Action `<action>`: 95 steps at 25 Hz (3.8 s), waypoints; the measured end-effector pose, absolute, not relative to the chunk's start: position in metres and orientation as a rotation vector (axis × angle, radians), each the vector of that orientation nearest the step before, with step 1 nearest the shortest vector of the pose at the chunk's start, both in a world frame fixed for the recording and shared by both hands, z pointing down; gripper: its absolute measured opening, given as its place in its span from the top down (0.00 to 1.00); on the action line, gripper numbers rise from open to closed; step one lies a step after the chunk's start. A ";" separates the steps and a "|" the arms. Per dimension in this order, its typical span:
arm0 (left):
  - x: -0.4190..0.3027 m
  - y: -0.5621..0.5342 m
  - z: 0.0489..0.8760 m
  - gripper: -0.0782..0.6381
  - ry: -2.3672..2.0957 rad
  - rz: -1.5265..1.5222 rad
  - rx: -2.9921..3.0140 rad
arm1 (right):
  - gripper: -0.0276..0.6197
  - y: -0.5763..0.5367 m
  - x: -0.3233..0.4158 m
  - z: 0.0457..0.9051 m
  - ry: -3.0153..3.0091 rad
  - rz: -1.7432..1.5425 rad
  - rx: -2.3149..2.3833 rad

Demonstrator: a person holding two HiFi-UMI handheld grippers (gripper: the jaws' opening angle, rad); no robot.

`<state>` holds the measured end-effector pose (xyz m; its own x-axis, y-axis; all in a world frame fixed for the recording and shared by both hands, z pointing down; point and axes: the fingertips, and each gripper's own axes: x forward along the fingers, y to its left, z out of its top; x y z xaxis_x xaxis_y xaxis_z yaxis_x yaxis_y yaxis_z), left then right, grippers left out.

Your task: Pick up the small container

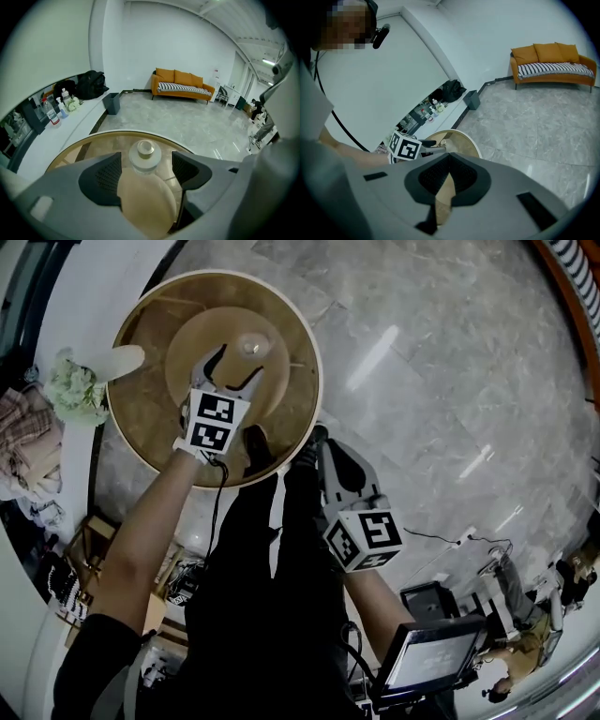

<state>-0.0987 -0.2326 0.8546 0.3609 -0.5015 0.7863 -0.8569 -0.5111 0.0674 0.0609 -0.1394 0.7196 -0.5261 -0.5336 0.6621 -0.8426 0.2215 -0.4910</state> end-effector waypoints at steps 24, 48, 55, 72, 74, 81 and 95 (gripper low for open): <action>-0.084 -0.264 0.923 0.43 -1.154 1.029 2.200 | 0.95 -0.114 0.068 0.757 -2.083 1.317 1.259; -0.076 -0.244 0.856 0.43 -1.135 0.981 2.228 | 0.95 -0.107 0.062 0.733 -2.105 1.298 1.268; -0.069 -0.210 0.798 0.43 -1.133 0.926 2.227 | 0.95 -0.106 0.060 0.702 -2.149 1.256 1.263; -0.048 -0.139 0.617 0.43 -1.105 0.849 2.349 | 0.95 -0.078 0.056 0.600 -2.262 1.187 1.268; -0.044 -0.128 0.600 0.43 -1.101 0.869 2.371 | 0.95 -0.075 0.061 0.591 -2.264 1.182 1.283; -0.033 -0.082 0.557 0.43 -1.056 0.833 2.365 | 0.95 -0.070 0.081 0.559 -2.280 1.171 1.323; -0.043 -0.041 0.484 0.43 -1.099 0.754 2.417 | 0.95 -0.043 0.068 0.520 -2.343 1.139 1.254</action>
<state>-0.0427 -0.0412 0.4843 0.5504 -0.5707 0.6094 -0.7739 -0.6226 0.1159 0.0678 -0.0430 0.5199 -0.5984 -0.5943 0.5374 -0.7897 0.3240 -0.5210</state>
